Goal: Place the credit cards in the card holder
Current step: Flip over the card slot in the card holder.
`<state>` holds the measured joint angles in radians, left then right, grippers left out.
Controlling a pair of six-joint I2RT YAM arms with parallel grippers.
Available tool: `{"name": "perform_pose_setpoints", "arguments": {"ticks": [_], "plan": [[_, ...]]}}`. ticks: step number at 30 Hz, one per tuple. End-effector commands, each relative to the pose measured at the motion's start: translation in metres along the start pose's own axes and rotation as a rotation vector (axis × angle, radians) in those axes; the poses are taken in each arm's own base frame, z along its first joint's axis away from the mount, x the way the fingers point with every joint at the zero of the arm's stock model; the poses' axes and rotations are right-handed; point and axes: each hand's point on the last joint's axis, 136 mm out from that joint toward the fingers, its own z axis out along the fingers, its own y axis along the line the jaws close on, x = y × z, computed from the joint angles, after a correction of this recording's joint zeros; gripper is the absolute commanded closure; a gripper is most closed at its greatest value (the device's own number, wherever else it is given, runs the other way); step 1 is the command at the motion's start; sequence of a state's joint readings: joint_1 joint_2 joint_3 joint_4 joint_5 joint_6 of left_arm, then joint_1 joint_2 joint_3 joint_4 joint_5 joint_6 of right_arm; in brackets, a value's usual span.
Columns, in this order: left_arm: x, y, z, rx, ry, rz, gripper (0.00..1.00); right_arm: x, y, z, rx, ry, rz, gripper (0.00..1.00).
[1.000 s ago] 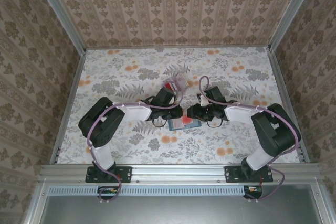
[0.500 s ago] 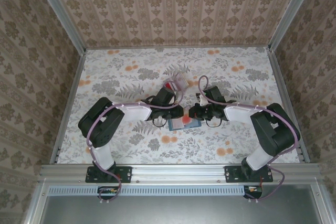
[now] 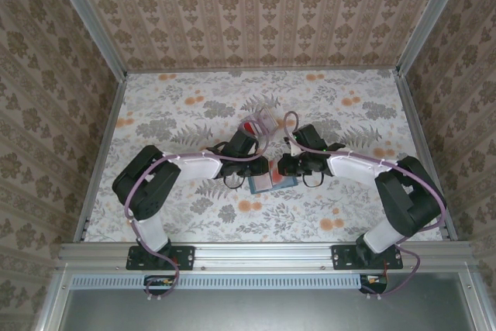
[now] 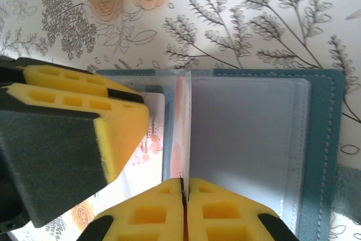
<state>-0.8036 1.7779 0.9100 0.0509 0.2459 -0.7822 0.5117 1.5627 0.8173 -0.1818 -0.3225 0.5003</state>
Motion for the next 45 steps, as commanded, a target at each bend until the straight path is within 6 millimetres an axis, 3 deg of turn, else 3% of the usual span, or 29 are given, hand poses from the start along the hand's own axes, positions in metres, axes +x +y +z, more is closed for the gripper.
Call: {"name": "perform_pose_setpoints", "arguments": {"ticks": [1, 8, 12, 15, 19, 26, 32, 45], "plan": [[0.012, 0.031, -0.001, -0.12, 0.042, -0.013, 0.8, 0.009, -0.009, -0.002, 0.123, 0.036, -0.056, 0.92], [-0.011, 0.017, -0.023, -0.103, -0.023, -0.02, 0.79, 0.009, 0.005, 0.003, 0.175, 0.045, -0.132, 0.9], [-0.028, 0.011, -0.05, -0.084, -0.076, -0.016, 0.75, 0.014, 0.008, 0.008, 0.193, 0.063, -0.15, 0.89], [-0.037, 0.011, -0.071, -0.075, -0.118, -0.015, 0.73, 0.015, 0.007, 0.011, 0.199, 0.073, -0.152, 0.89], [-0.038, 0.026, -0.086, -0.116, -0.151, -0.028, 0.72, 0.011, 0.016, 0.011, 0.185, 0.065, -0.163, 0.86], [-0.032, 0.045, -0.082, -0.118, -0.16, -0.081, 0.72, 0.014, 0.054, 0.02, 0.06, 0.073, -0.163, 0.79], [-0.03, 0.052, -0.082, -0.129, -0.16, -0.089, 0.72, 0.02, 0.081, 0.033, -0.036, 0.109, -0.154, 0.61], [-0.029, 0.063, -0.078, -0.131, -0.15, -0.101, 0.72, 0.01, 0.08, 0.024, -0.036, 0.088, -0.153, 0.55]]}}
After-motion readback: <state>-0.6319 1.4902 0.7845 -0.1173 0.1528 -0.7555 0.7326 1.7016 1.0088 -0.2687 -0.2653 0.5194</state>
